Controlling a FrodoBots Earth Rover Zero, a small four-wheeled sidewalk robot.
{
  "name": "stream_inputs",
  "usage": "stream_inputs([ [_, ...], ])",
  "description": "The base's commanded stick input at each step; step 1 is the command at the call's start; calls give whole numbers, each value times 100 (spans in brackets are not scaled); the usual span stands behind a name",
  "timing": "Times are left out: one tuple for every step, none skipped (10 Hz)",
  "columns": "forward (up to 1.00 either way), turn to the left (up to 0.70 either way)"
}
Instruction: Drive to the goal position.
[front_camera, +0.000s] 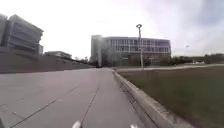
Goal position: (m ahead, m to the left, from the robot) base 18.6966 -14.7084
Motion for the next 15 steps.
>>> stream_inputs([
  [99, 0],
  [99, 0],
  [99, 0],
  [99, 0],
  [99, 0],
  [99, 0],
  [99, 0],
  [99, 0],
  [99, 0],
  [99, 0],
  [99, 0],
  [99, 0],
  [99, 0],
  [99, 0],
  [99, 0],
])
